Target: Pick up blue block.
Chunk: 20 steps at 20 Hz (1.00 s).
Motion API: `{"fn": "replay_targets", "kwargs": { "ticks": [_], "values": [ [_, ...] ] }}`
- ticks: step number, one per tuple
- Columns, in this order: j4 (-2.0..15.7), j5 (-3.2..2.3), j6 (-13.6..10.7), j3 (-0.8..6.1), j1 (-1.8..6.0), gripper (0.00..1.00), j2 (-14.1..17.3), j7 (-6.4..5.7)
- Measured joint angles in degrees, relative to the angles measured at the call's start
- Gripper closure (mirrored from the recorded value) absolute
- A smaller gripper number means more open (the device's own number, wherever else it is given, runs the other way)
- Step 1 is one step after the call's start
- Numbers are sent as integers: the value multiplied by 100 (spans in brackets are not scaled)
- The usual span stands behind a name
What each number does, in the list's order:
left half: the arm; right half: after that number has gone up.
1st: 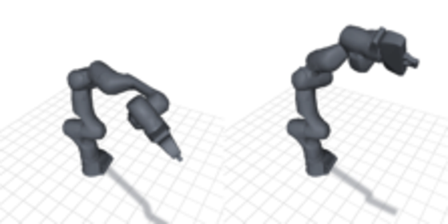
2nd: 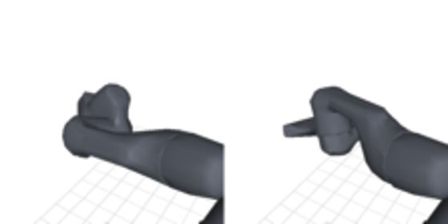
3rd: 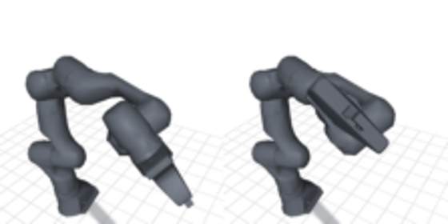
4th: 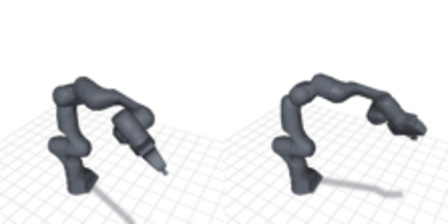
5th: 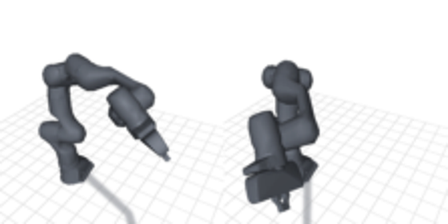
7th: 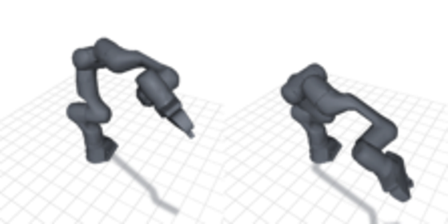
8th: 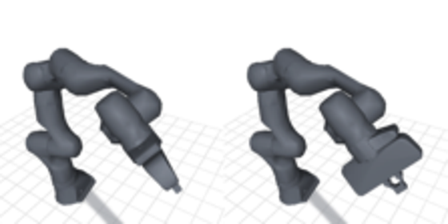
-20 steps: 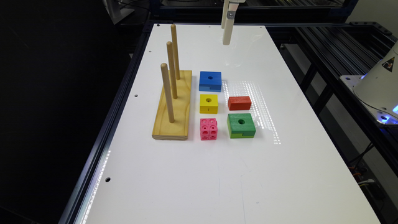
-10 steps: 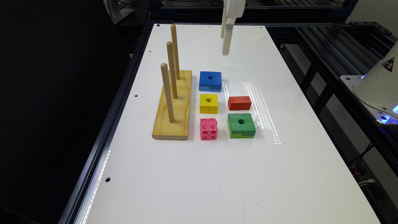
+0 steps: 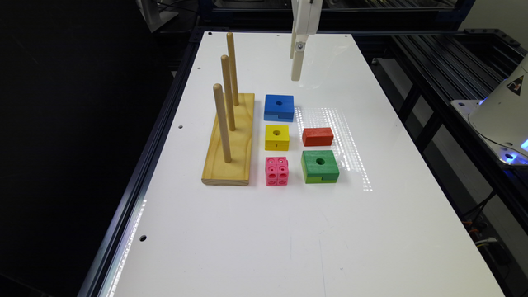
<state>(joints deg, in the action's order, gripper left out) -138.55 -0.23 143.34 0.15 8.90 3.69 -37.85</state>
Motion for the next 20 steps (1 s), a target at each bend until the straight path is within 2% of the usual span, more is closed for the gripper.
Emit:
{"fn": "replay_targets", "kwargs": {
  "ticks": [6, 15, 20],
  "values": [
    [26, -1, 1, 3, -1, 0, 0, 0],
    [161, 0, 19, 53, -9, 0, 136, 0],
    [170, 0, 255, 57, -9, 0, 414, 0]
  ]
}}
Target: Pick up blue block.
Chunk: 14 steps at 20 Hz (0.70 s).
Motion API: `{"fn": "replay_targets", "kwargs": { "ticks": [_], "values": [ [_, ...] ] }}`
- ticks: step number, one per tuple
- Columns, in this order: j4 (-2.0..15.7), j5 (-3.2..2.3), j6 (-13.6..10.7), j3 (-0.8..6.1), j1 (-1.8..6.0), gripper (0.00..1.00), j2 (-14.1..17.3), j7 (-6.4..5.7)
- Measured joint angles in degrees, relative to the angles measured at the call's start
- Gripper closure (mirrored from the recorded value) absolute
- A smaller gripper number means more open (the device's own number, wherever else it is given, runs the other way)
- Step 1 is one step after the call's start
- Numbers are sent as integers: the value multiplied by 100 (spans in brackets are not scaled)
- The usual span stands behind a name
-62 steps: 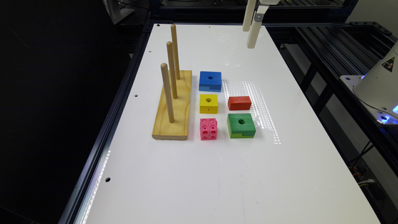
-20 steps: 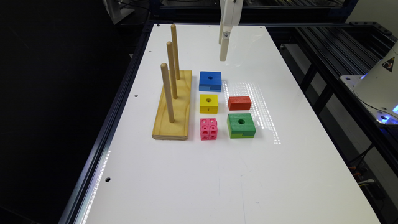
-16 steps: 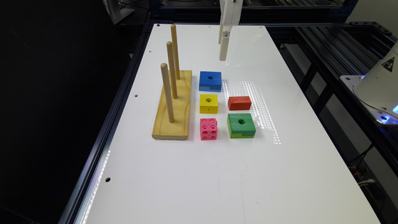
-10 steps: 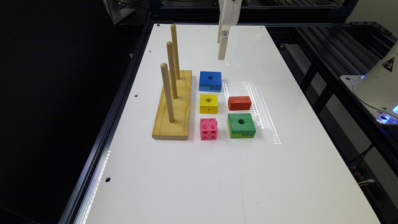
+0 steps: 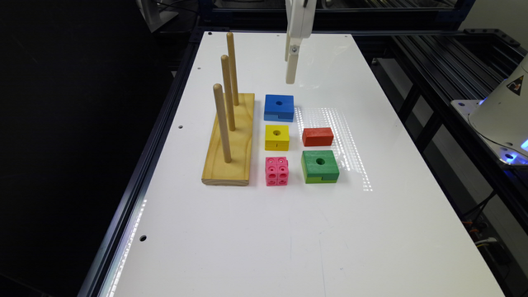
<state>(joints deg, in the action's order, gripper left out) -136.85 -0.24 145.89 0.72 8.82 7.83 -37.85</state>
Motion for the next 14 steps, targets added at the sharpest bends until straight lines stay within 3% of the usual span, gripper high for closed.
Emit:
{"fn": "replay_targets", "kwargs": {
  "ticks": [5, 14],
  "values": [
    [24, 0, 269, 1, 0, 0, 276, 0],
    [127, 0, 272, 28, 0, 0, 310, 0]
  ]
}}
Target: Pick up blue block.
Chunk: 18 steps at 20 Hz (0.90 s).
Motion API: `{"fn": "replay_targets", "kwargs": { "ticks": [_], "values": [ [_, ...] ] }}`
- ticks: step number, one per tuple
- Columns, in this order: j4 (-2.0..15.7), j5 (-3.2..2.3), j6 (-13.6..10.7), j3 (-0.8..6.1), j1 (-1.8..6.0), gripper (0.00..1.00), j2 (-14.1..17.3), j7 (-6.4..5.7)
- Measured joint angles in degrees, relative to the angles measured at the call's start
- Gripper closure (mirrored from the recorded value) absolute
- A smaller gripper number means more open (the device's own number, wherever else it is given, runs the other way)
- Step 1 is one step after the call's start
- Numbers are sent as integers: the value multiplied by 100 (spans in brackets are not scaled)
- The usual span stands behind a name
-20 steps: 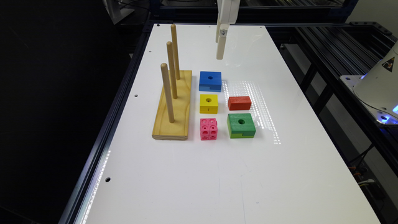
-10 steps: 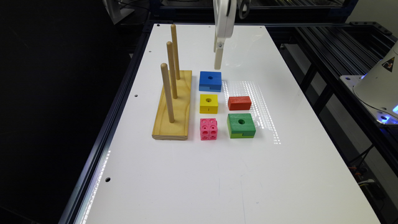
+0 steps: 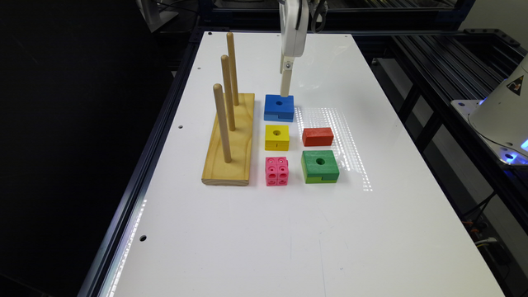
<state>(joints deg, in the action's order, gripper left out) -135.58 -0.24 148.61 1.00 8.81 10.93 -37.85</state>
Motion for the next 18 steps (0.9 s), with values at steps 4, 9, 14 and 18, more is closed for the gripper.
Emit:
{"fn": "replay_targets", "kwargs": {
  "ticks": [4, 9, 14, 18],
  "values": [
    [32, 0, 0, 9, 0, 0, 15, 0],
    [37, 0, 5, 11, 0, 0, 61, 0],
    [61, 0, 172, 12, 0, 0, 283, 0],
    [149, 0, 265, 20, -2, 0, 468, 0]
  ]
}}
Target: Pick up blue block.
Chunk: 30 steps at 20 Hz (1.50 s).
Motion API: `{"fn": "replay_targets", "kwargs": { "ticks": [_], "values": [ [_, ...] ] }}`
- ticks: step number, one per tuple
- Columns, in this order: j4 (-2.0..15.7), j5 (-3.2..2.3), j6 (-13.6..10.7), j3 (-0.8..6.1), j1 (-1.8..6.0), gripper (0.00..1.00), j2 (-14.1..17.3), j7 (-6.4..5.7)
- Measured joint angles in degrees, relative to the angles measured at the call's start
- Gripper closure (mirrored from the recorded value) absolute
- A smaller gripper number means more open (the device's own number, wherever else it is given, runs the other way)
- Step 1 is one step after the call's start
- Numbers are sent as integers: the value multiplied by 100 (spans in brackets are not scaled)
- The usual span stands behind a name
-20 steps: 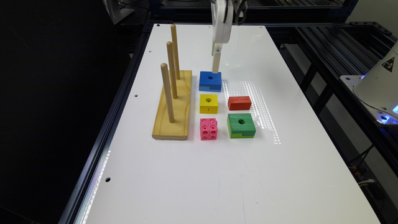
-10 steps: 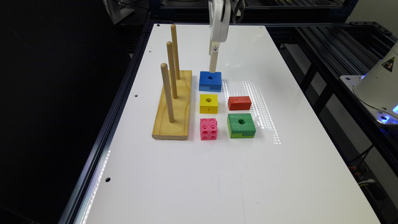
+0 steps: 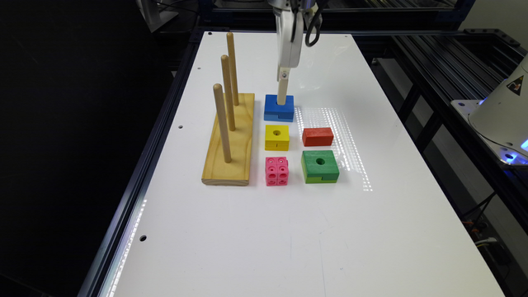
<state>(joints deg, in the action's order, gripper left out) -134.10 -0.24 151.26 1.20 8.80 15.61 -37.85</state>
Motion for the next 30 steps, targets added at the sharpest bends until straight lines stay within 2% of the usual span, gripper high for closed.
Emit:
{"fn": "replay_targets", "kwargs": {
  "ticks": [4, 10, 18, 25, 30],
  "values": [
    [83, 0, 0, 9, 0, 0, 78, 0],
    [85, 0, 1, 17, 0, 0, 105, 0],
    [98, 0, 138, 22, 0, 0, 294, 0],
    [112, 0, 139, 39, 0, 0, 298, -3],
    [126, 0, 139, 74, 0, 0, 298, -18]
  ]
}}
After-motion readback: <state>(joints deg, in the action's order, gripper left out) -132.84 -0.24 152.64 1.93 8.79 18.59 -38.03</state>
